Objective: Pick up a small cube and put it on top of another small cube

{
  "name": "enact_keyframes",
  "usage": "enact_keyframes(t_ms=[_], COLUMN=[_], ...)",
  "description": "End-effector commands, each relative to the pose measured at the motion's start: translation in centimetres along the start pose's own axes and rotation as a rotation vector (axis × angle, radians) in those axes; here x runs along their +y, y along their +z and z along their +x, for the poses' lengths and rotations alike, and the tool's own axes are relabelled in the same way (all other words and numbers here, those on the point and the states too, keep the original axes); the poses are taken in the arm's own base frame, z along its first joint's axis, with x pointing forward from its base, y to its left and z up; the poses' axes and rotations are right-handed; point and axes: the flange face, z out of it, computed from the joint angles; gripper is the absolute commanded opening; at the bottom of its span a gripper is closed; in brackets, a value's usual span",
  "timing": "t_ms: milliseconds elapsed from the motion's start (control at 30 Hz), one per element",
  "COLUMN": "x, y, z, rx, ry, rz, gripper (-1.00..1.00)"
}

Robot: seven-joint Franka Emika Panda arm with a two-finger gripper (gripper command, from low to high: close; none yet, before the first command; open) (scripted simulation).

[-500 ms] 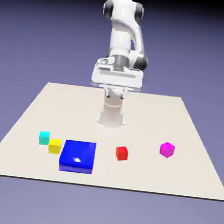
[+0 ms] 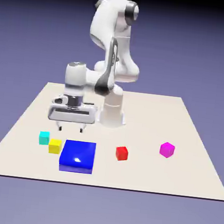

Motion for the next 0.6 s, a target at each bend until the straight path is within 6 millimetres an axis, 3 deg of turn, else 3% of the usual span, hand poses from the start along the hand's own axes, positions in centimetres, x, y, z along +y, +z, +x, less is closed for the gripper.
enact_keyframes(t_ms=[0, 133, 267, 333, 567], x=[1.9, 8.3, 15.0, 15.5, 16.7], y=[1.0, 4.0, 5.5, 5.6, 12.2], z=[0.3, 0.6, 0.4, 0.3, -1.1], rx=[-0.029, -0.145, -0.253, -0.26, -0.26], ry=[0.003, -0.018, -0.039, -0.041, -0.041], rz=[-0.026, -0.121, -0.212, -0.218, -0.218], gripper=[0.0, 0.0, 0.0, 0.0, 0.0])
